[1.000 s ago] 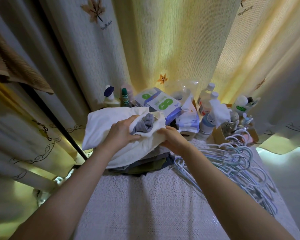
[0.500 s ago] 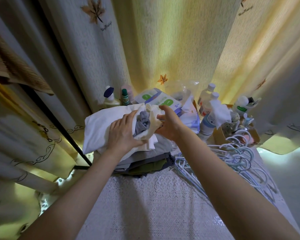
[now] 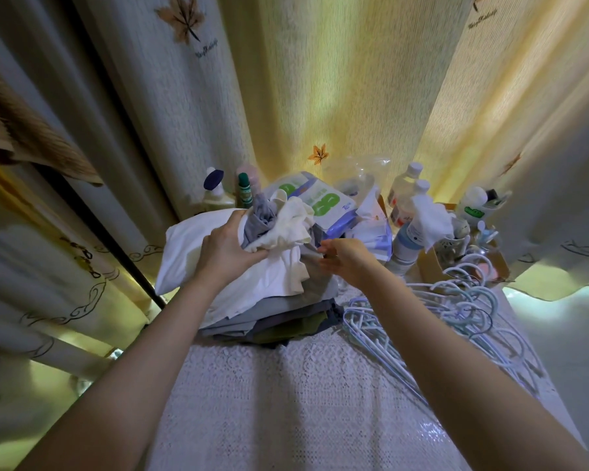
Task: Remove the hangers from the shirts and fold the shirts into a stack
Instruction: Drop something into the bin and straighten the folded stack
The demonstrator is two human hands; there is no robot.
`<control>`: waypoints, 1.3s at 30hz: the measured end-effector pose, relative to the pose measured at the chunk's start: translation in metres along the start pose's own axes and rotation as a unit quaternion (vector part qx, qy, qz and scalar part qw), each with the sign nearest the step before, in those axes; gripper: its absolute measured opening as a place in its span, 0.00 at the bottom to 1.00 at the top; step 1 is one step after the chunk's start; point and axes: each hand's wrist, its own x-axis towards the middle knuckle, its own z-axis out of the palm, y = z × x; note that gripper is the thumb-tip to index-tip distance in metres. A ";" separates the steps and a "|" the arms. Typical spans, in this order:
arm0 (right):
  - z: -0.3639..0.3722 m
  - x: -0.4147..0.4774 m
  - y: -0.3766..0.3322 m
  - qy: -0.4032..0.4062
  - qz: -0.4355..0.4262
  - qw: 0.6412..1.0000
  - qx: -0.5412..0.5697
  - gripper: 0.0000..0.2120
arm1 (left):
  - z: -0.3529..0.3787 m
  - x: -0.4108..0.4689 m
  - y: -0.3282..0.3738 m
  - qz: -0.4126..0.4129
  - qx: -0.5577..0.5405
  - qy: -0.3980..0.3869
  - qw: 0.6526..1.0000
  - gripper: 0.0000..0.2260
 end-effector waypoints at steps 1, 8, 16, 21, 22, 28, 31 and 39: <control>0.002 0.000 -0.001 0.001 -0.002 1.000 0.002 0.15 | -0.003 0.001 -0.001 -0.003 -0.011 -0.005 1.000 0.32; 0.009 0.004 -0.002 0.002 -0.032 0.998 -0.050 0.13 | -0.012 0.003 -0.014 -0.004 -0.115 -0.040 0.992 0.29; 0.016 0.006 0.002 -0.023 -0.080 0.993 -0.078 0.17 | -0.016 0.005 -0.020 0.003 -0.171 -0.067 0.983 0.27; 0.016 0.003 0.001 0.003 -0.063 0.993 -0.100 0.09 | -0.015 0.005 -0.024 0.001 -0.184 -0.053 0.982 0.24; 0.016 0.000 -0.001 0.004 -0.064 0.993 -0.104 0.09 | -0.015 0.005 -0.024 0.001 -0.184 -0.052 0.982 0.23; 0.025 -0.012 -0.017 -0.159 -0.112 0.981 -0.015 0.11 | -0.015 -0.001 -0.017 0.000 -0.168 -0.051 0.984 0.23; 0.033 -0.014 -0.017 -0.227 -0.099 0.968 -0.049 0.24 | -0.008 -0.009 -0.005 0.008 -0.107 -0.048 0.993 0.31; 0.063 -0.004 -0.009 -0.072 -0.174 0.948 -0.256 0.40 | 0.021 -0.028 0.007 0.101 0.104 -0.053 0.988 0.27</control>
